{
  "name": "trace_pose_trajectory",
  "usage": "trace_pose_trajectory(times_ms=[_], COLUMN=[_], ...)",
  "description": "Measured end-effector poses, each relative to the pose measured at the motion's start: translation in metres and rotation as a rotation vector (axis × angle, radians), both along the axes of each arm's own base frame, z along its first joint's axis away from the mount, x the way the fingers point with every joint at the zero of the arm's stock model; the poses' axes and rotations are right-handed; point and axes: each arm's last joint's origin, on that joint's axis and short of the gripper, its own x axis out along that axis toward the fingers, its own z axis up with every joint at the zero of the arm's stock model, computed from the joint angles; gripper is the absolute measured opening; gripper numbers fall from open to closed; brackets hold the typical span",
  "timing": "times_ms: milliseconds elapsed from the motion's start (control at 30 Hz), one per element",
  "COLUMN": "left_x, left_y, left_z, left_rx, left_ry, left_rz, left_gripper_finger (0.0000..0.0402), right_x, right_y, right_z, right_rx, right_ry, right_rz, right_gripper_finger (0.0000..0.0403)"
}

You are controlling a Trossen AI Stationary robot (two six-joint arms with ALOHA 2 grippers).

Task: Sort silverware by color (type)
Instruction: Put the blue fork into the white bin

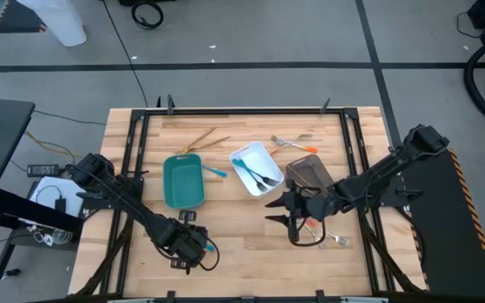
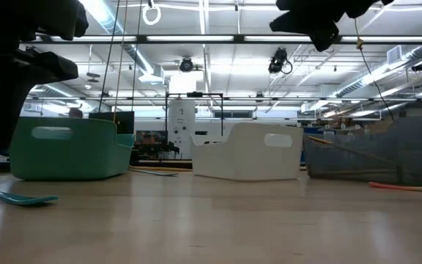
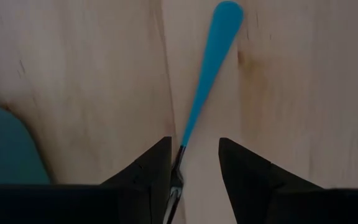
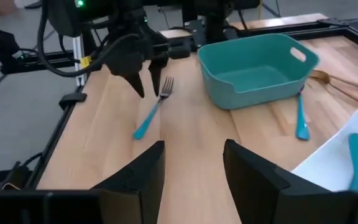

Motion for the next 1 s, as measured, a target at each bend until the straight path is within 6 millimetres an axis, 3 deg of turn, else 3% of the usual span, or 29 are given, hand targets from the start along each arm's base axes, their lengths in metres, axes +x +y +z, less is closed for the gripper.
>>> trace_pose_trajectory(times_ms=[267, 500, 733, 1000], left_x=[0.001, 0.006, 0.006, 0.009], left_y=[0.001, 0.012, 0.022, 0.021], left_z=[-0.005, -0.014, -0.027, -0.029], left_rx=[0.032, 0.036, -0.024, -0.044], left_ry=[0.024, 0.109, 0.199, 0.163], left_rz=[-0.078, -0.058, -0.079, -0.085], left_gripper_finger=[0.0142, 0.0142, 0.0142, 0.0142], right_x=[0.011, 0.024, 0.026, 0.026], right_y=[0.010, 0.018, 0.019, 0.018], right_z=[-0.030, -0.054, -0.058, -0.057], right_rx=[-0.005, 0.014, 0.014, 0.010], right_ry=[0.057, 0.072, 0.074, 0.075], right_rz=[-0.014, 0.027, 0.031, 0.029], right_gripper_finger=[0.0168, 0.0168, 0.0168, 0.0168])
